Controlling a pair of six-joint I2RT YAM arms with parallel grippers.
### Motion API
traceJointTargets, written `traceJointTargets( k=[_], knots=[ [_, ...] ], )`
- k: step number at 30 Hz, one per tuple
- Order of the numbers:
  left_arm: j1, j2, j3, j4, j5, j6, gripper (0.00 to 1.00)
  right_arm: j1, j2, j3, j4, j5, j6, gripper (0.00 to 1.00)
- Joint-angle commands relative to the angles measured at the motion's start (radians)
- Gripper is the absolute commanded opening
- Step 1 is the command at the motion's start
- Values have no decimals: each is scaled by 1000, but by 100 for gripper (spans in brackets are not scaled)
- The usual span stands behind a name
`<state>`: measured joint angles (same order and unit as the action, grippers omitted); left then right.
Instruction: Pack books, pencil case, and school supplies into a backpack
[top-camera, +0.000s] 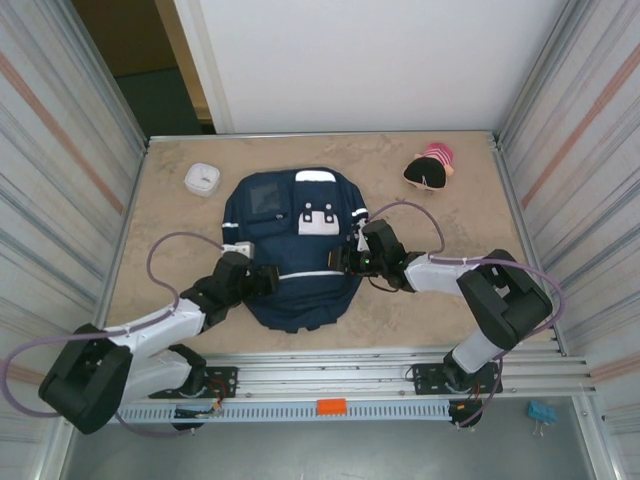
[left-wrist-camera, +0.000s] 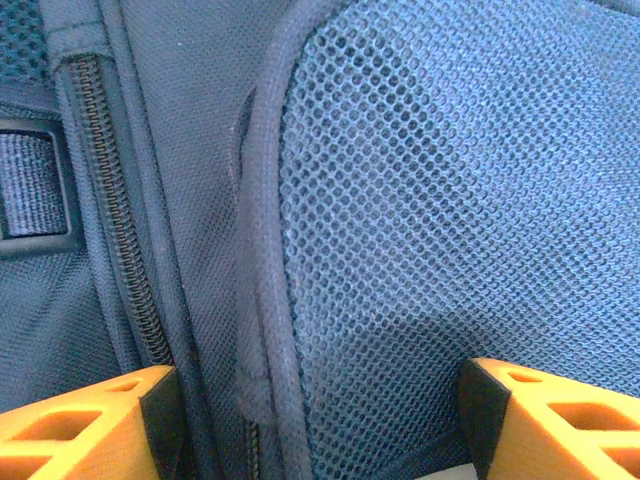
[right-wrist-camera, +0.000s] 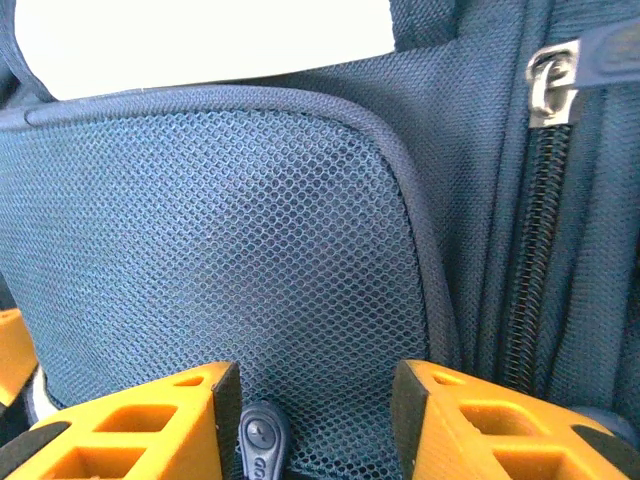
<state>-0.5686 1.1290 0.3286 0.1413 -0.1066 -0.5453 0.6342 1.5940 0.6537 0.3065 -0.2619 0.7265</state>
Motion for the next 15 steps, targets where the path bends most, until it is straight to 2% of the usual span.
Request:
traceJointTargets(
  k=[1, 10, 15],
  knots=[
    [-7, 80, -22, 25, -16, -23, 73, -2, 40, -52, -106, 78, 30, 46],
    [-101, 247, 108, 116, -10, -18, 74, -98, -156, -93, -284, 135, -9, 46],
    [-131, 192, 175, 42, -75, 7, 80, -136, -322, -64, -411, 189, -106, 48]
  ],
)
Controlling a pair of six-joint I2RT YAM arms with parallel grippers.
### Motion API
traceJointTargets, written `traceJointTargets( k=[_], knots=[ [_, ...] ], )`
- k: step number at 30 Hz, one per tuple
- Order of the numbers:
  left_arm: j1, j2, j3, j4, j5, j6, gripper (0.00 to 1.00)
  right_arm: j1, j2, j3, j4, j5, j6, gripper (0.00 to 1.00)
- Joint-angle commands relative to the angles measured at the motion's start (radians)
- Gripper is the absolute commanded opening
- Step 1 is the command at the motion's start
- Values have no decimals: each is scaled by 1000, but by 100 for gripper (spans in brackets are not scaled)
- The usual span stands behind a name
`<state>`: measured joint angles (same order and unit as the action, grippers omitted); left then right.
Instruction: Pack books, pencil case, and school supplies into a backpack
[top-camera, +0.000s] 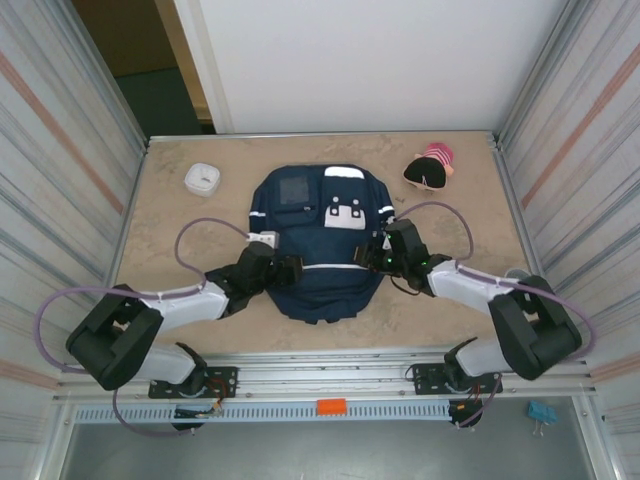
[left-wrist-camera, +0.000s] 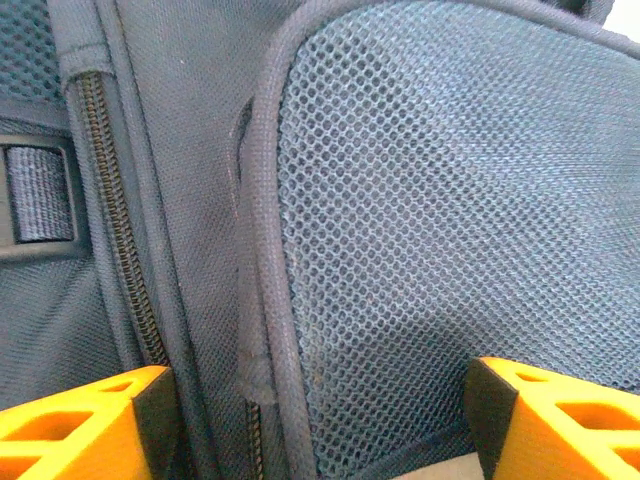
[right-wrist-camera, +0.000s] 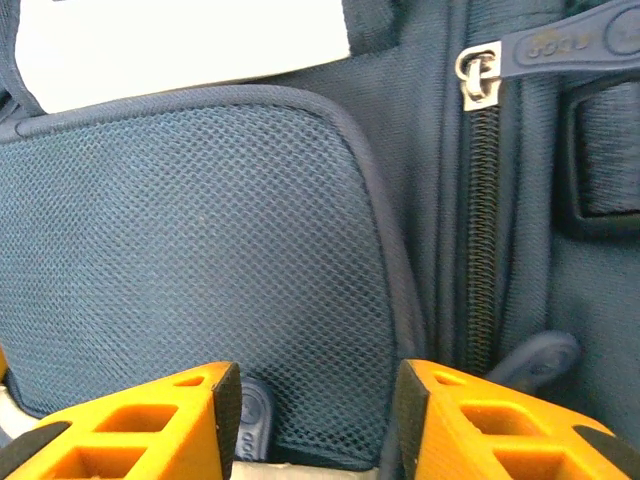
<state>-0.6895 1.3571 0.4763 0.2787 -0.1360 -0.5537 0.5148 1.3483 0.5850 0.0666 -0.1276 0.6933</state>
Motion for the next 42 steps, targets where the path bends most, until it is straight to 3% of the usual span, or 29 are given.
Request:
traceJointTargets(
  k=[1, 4, 6, 7, 9, 12, 17, 20, 25, 33, 35, 36, 37, 38, 39, 42],
  knots=[
    [-10, -69, 35, -124, -70, 31, 82, -24, -112, 14, -192, 64, -88, 49],
    [-9, -220, 53, -240, -177, 105, 89, -50, -233, 52, -259, 124, -140, 61],
    [-10, -342, 58, -313, -264, 189, 98, -77, -314, 68, -285, 185, -185, 82],
    [-9, -395, 55, -338, -319, 224, 99, -98, -343, 72, -288, 208, -202, 99],
    [-6, -513, 33, -352, -450, 327, 99, -157, -401, 75, -288, 253, -242, 99],
    [22, -663, -53, -246, -562, 534, 99, -272, -425, 65, -263, 284, -301, 99],
    [171, -831, -187, -130, -489, 703, 99, -448, -425, 3, -155, 226, -395, 99],
    [262, -847, -283, -2, -391, 734, 99, -495, -424, -55, -72, 295, -413, 99],
    [381, -738, -404, 241, -215, 715, 99, -515, -373, -185, 168, 369, -457, 99],
    [500, -285, -394, 657, -119, 751, 99, -514, -64, -249, 582, 275, -547, 99],
    [527, -147, -382, 814, -73, 772, 99, -500, 6, -201, 596, 209, -616, 99],
    [528, -98, -358, 839, -92, 776, 99, -482, 32, -184, 602, 219, -658, 99],
    [519, -92, -321, 763, -111, 767, 99, -473, 78, -185, 660, 213, -685, 99],
    [521, -122, -283, 636, -70, 749, 99, -485, 122, -182, 683, 209, -670, 99],
    [542, -128, -270, 613, 10, 750, 99, -511, 144, -195, 731, 193, -641, 99],
    [597, 32, -314, 875, 83, 679, 99, -616, 200, -224, 844, 52, -560, 99]
  ],
)
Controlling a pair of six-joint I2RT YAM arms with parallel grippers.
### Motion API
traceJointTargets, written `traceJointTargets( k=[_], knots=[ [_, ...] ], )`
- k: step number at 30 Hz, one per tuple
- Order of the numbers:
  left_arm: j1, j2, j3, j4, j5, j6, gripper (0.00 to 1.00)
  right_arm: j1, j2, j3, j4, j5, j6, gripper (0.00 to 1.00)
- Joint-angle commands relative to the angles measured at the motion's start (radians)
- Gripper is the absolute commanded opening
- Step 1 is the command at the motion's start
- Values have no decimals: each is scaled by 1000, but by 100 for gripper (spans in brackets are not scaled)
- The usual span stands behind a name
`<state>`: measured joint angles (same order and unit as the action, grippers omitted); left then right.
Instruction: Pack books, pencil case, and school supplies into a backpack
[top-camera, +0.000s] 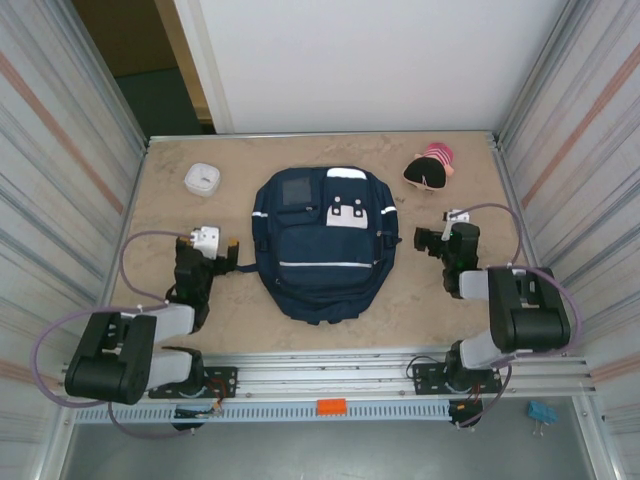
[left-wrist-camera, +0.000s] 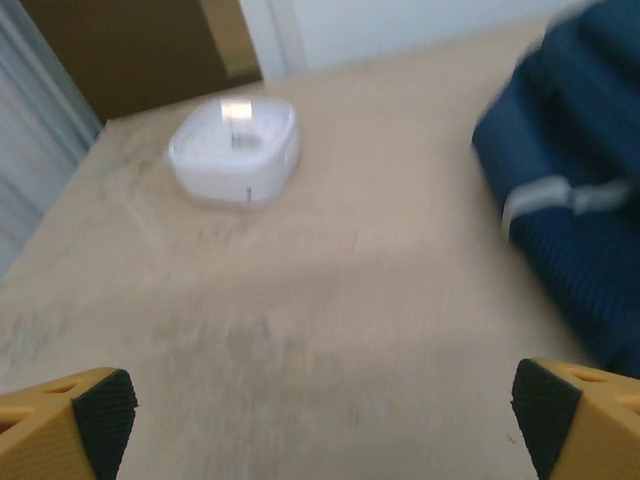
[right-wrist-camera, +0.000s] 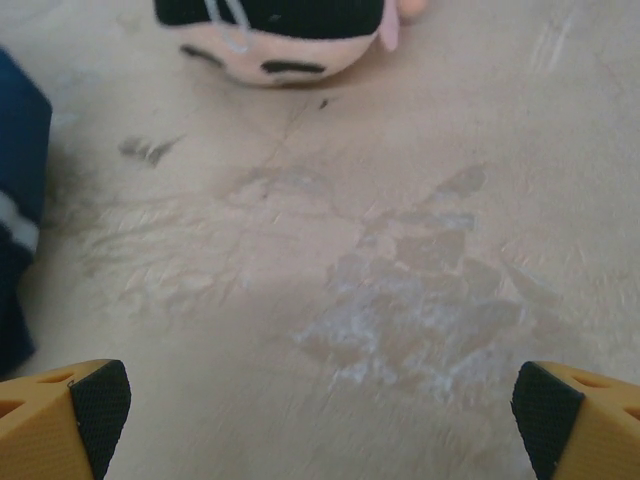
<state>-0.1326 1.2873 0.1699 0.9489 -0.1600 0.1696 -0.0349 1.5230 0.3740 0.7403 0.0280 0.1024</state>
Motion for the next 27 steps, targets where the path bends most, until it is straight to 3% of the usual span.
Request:
traceJointTargets(
  k=[1, 2, 3, 4, 6, 27],
  knots=[
    [41, 233, -6, 344, 90, -45, 99, -59, 9, 8, 99, -109, 18, 99],
    [22, 334, 16, 460, 17, -14, 99, -47, 25, 22, 92, -113, -3, 99],
    [-12, 308, 42, 335, -97, -24, 99, -20, 27, 35, 74, -89, -22, 99],
    [-5, 197, 108, 42, -68, -70, 99, -16, 15, 32, 59, -78, -24, 99],
    [88, 250, 234, -106, -2, -134, 99, -30, 22, 33, 71, -100, -16, 99],
    [79, 224, 218, -117, -13, -138, 99, -27, 22, 34, 66, -96, -18, 99]
  ],
)
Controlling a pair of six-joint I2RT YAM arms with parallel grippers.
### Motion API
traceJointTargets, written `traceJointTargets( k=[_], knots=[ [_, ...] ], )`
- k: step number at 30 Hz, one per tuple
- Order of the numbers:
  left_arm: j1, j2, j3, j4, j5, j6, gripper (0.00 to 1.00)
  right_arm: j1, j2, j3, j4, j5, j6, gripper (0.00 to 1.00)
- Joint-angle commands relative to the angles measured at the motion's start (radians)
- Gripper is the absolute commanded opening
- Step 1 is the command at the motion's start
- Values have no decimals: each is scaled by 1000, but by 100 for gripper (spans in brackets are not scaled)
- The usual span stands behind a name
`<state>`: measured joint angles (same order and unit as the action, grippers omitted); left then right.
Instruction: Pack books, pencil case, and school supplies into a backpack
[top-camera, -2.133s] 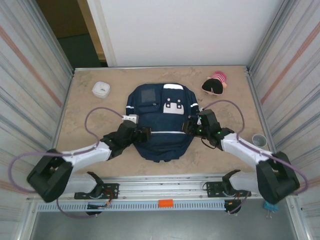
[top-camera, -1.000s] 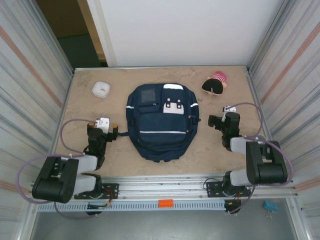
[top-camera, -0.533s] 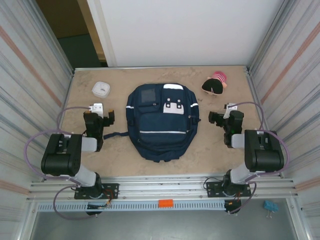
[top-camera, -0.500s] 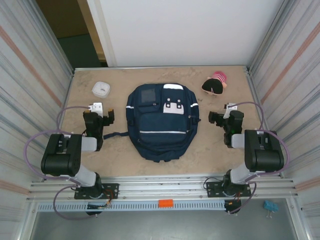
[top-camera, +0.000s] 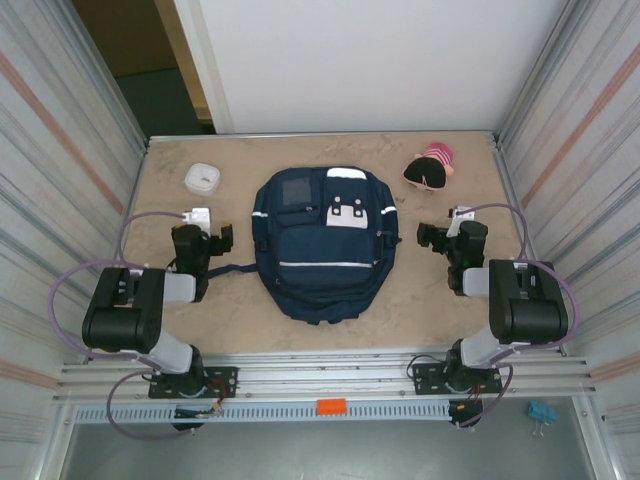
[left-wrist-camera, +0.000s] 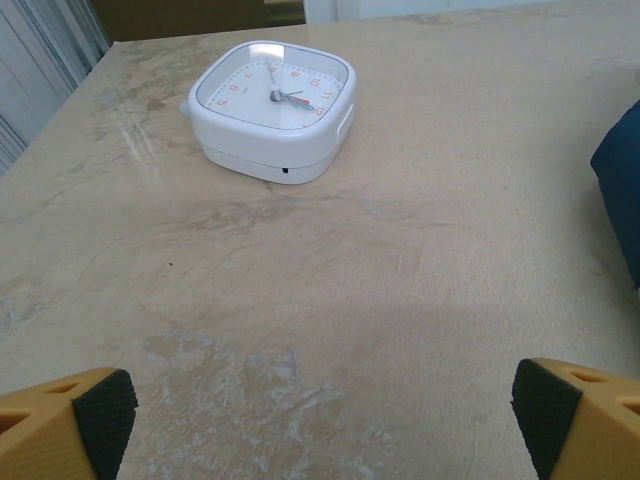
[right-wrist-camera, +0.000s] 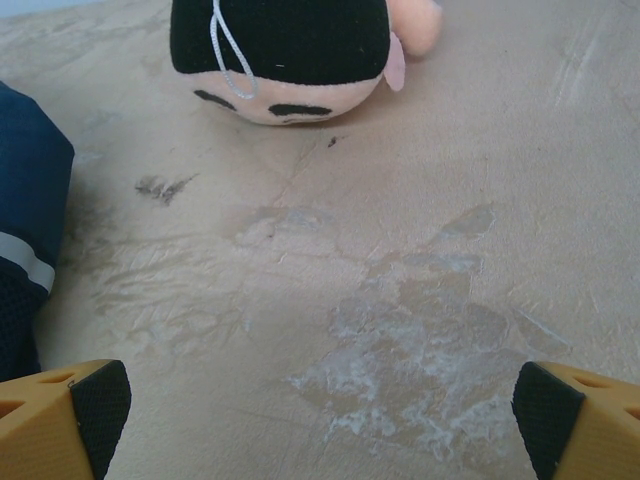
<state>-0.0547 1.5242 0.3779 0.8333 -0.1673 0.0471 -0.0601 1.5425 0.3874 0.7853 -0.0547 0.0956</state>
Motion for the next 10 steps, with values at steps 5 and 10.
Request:
traceJointTargets(
  k=[5, 10],
  knots=[
    [1, -9, 16, -3, -6, -16, 99, -2, 4, 21, 20, -13, -11, 99],
    [1, -12, 12, 0, -6, -15, 99, -1, 3, 22, 20, -14, -10, 99]
  ],
)
